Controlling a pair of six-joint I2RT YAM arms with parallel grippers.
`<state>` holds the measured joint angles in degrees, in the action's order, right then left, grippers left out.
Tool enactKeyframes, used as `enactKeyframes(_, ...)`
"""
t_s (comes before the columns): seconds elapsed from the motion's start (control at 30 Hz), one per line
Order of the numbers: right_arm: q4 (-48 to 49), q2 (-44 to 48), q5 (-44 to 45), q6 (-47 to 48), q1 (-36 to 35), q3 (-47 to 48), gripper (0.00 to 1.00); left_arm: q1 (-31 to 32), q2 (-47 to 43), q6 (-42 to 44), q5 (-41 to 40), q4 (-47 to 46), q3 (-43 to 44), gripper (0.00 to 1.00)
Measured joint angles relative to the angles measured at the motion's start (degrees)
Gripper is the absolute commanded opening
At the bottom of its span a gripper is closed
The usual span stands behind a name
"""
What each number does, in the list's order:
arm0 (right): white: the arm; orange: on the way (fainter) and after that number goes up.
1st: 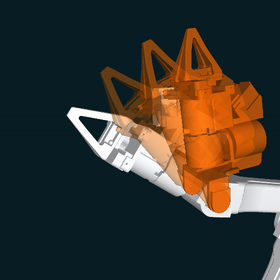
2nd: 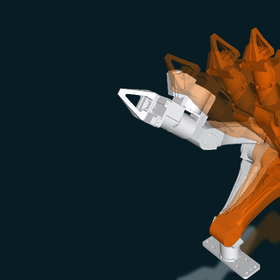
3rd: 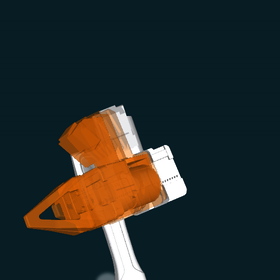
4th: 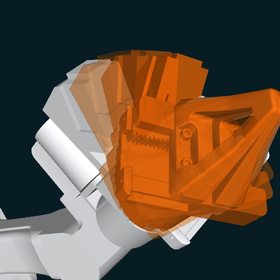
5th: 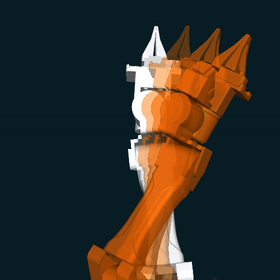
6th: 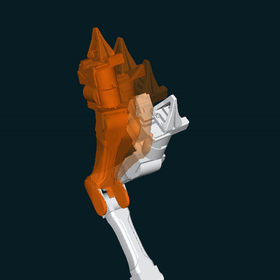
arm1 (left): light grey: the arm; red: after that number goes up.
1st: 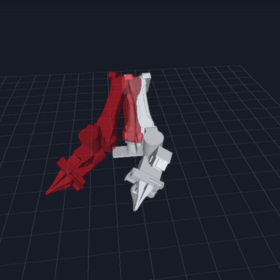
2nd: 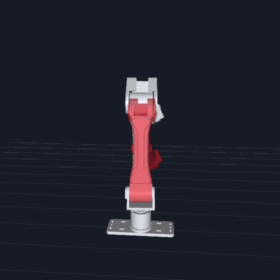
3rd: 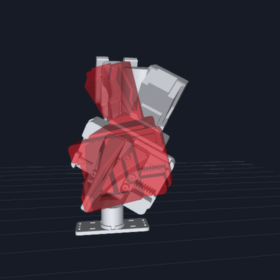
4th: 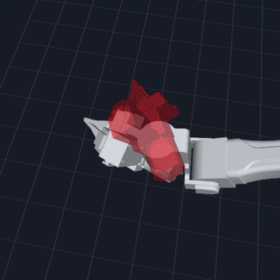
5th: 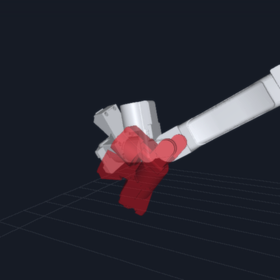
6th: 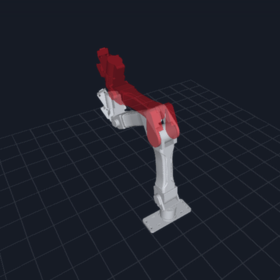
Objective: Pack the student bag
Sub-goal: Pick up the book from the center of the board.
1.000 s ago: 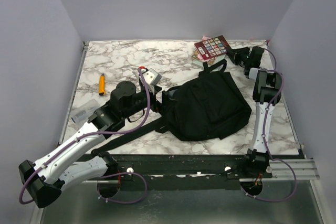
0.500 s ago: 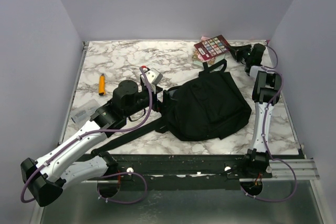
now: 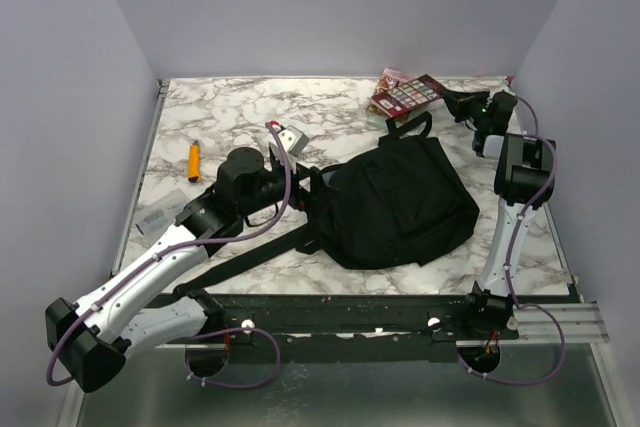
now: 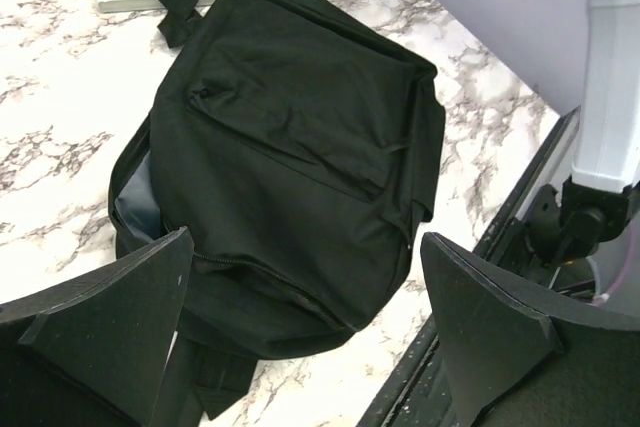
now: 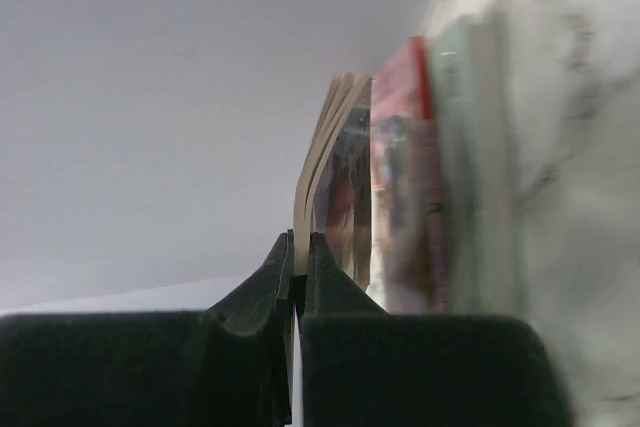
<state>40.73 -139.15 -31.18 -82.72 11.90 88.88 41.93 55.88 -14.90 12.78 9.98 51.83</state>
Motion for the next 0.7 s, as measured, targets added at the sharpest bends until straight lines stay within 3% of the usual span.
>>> enactKeyframes(0.37, 18.8, 23.0, -0.4, -13.9, 2.8, -18.9, 0.01, -10.4, 2.4, -12.8, 11.9, -7.3, -1.9, 0.98)
enactKeyframes(0.53, 24.2, 32.7, -1.8, -18.9, 1.4, -34.1, 0.01, -14.0, 7.0, -24.9, 18.4, -15.1, -4.0, 0.98)
enactKeyframes(0.7, 26.0, 44.2, -1.9, -22.4, -2.4, -48.3, 0.01, -13.9, 10.8, -42.0, 20.3, -29.7, -10.8, 0.98)
